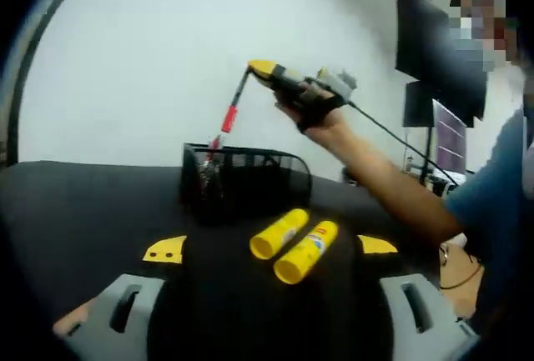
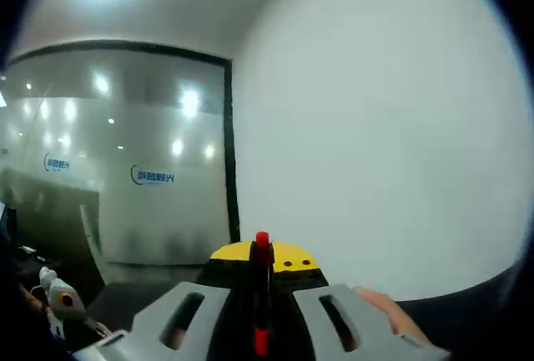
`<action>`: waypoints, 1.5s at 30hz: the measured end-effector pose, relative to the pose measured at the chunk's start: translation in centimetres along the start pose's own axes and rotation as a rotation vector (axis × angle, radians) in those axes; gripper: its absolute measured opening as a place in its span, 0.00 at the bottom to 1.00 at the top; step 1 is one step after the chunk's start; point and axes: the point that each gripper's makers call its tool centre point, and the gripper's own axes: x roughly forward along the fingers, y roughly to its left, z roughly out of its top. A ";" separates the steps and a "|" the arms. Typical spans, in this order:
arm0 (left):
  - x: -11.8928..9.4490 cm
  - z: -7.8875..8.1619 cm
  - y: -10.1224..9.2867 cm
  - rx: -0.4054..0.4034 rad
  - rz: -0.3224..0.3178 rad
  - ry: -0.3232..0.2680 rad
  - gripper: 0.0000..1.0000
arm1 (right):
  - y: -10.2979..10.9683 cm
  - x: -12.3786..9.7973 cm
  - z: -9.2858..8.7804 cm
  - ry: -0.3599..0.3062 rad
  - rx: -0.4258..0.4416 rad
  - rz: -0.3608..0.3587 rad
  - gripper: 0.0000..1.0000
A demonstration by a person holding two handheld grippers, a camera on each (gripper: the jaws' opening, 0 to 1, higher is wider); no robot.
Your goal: Pick up pens and glue sticks and place them into the holder.
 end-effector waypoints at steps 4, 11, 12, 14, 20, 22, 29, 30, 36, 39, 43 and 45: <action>0.1 -0.3 -0.2 -0.027 -0.028 -0.004 0.85 | -0.4 0.1 0.0 0.001 -0.038 -0.018 0.04; -0.2 -0.3 1.1 -0.082 -0.040 -0.050 0.92 | -0.4 0.2 -1.0 0.027 -0.071 -0.030 0.04; -0.1 -0.5 1.1 -0.081 -0.041 -0.044 0.94 | -0.3 0.2 -1.2 0.032 -0.070 -0.032 0.04; 0.0 -0.8 1.3 -0.061 -0.025 -0.029 0.93 | -0.4 0.3 -1.7 0.039 -0.066 -0.034 0.04; 0.3 -1.6 0.8 -0.019 0.000 0.004 0.92 | -0.8 1.0 -3.5 0.083 -0.095 -0.050 0.04; 0.3 -1.5 1.0 -0.027 0.006 0.000 0.92 | -0.8 1.1 -4.2 0.102 -0.110 -0.051 0.04; -0.2 -0.8 1.5 -0.065 0.020 -0.041 0.89 | -1.3 1.1 -6.0 0.172 -0.135 -0.075 0.04; -0.2 -0.8 1.5 -0.066 0.021 -0.040 0.89 | -1.5 1.1 -6.0 0.174 -0.140 -0.081 0.04; 0.1 -1.4 1.1 -0.049 0.025 -0.010 0.86 | -1.9 1.0 -5.3 0.164 -0.125 -0.086 0.04; 0.0 -1.5 1.2 -0.049 0.026 -0.007 0.84 | -2.0 0.6 -4.6 0.151 -0.125 -0.092 0.04; 0.1 -1.8 1.1 -0.053 0.029 0.009 0.80 | -2.1 0.3 -3.7 0.137 -0.115 -0.095 0.04; 0.1 -1.9 1.0 -0.046 0.030 0.015 0.79 | -2.0 0.1 -3.0 0.129 -0.119 -0.086 0.05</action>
